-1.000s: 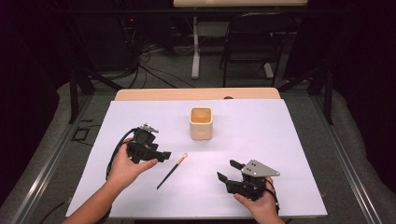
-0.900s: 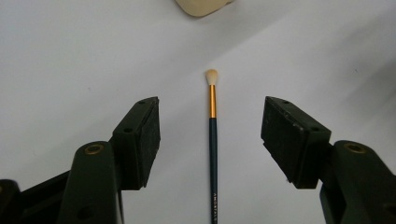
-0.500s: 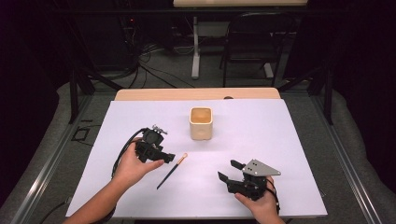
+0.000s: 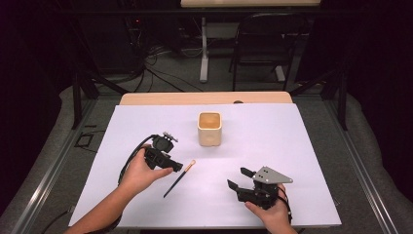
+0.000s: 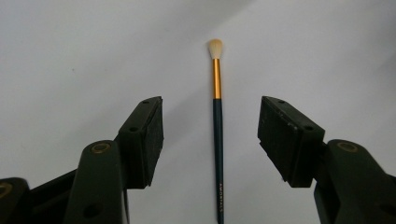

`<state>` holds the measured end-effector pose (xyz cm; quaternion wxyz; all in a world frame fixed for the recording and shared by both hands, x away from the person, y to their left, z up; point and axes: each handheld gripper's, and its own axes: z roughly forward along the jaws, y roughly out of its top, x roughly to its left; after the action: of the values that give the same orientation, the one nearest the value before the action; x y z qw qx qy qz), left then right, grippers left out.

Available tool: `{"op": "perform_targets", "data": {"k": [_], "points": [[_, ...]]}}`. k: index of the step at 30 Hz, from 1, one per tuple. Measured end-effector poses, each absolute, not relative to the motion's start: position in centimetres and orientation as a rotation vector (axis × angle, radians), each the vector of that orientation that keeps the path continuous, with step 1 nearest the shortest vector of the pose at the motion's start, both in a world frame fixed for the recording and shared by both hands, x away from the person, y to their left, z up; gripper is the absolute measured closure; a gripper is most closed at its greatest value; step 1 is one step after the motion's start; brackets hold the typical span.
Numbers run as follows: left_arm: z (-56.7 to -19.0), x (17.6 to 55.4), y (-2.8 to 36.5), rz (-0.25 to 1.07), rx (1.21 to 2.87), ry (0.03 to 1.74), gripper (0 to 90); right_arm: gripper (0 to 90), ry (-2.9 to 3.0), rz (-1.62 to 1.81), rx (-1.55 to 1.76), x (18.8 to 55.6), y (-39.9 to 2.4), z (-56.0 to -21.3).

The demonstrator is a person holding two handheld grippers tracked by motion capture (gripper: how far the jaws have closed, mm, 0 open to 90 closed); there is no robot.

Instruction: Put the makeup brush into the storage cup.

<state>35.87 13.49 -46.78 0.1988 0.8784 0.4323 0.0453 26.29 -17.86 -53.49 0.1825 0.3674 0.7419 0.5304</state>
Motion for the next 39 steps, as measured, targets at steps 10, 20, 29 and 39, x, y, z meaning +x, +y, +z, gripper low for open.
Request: {"op": "perform_targets", "data": {"k": [10,20,29,39], "points": [[-47.5,35.9,12.8,0.079,2.547,1.222,44.5,34.0,2.105,1.486,1.040,26.3,-17.9,-53.5],[-48.4,35.9,12.4,0.041,2.627,1.229,46.2,34.0,2.113,1.488,1.041,26.4,-17.9,-53.6],[-48.8,36.1,12.3,0.024,2.663,1.253,48.2,34.2,2.123,1.476,1.052,26.4,-17.9,-53.6],[-49.1,36.3,12.1,0.021,2.685,1.265,50.3,34.2,2.117,1.486,1.054,26.5,-17.9,-53.7]]}}
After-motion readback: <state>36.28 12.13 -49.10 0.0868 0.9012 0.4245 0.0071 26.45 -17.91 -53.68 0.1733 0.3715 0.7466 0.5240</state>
